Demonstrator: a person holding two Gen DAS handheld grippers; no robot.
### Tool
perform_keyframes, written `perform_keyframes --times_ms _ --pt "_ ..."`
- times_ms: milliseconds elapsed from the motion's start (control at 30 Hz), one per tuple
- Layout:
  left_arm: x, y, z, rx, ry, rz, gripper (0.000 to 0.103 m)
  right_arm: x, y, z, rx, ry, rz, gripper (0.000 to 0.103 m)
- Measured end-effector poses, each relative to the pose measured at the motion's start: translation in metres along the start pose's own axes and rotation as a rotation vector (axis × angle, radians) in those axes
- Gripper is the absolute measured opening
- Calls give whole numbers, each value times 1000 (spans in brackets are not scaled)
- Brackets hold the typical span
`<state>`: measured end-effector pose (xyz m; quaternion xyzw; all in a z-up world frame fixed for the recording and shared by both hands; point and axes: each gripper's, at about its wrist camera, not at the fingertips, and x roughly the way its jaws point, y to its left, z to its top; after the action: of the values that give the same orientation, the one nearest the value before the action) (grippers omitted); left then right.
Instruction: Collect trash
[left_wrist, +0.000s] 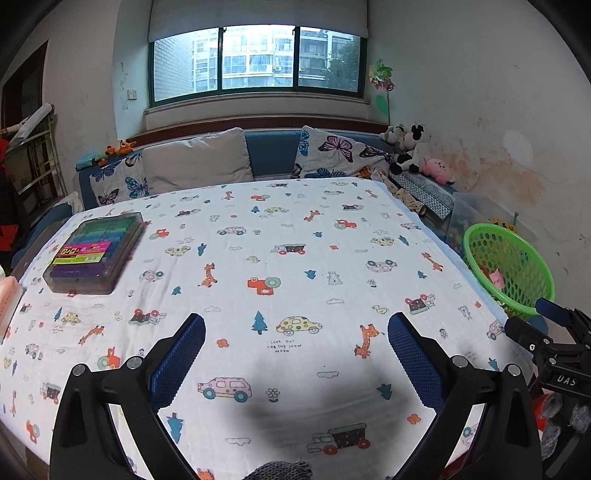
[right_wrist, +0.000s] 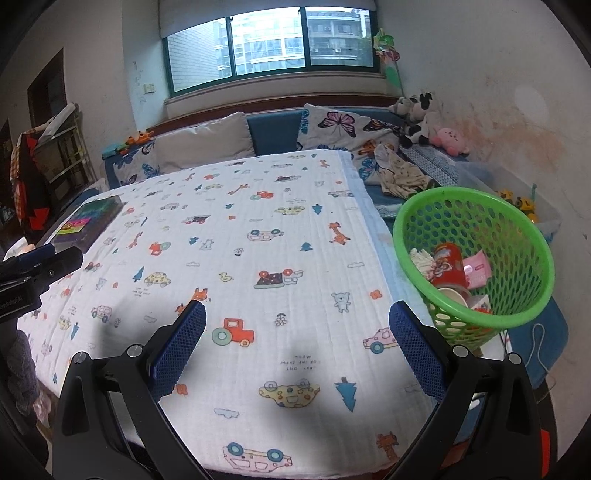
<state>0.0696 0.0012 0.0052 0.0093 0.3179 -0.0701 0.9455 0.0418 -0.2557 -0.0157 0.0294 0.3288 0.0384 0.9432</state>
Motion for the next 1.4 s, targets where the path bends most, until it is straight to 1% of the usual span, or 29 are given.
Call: perform_keyframes --times_ms 733,1400 --pt "0 6 -6 -19 17 4 96 -2 4 0 0 -2 15 99" --pt "0 6 -8 -20 18 6 96 -2 6 0 -10 -5 20 99"
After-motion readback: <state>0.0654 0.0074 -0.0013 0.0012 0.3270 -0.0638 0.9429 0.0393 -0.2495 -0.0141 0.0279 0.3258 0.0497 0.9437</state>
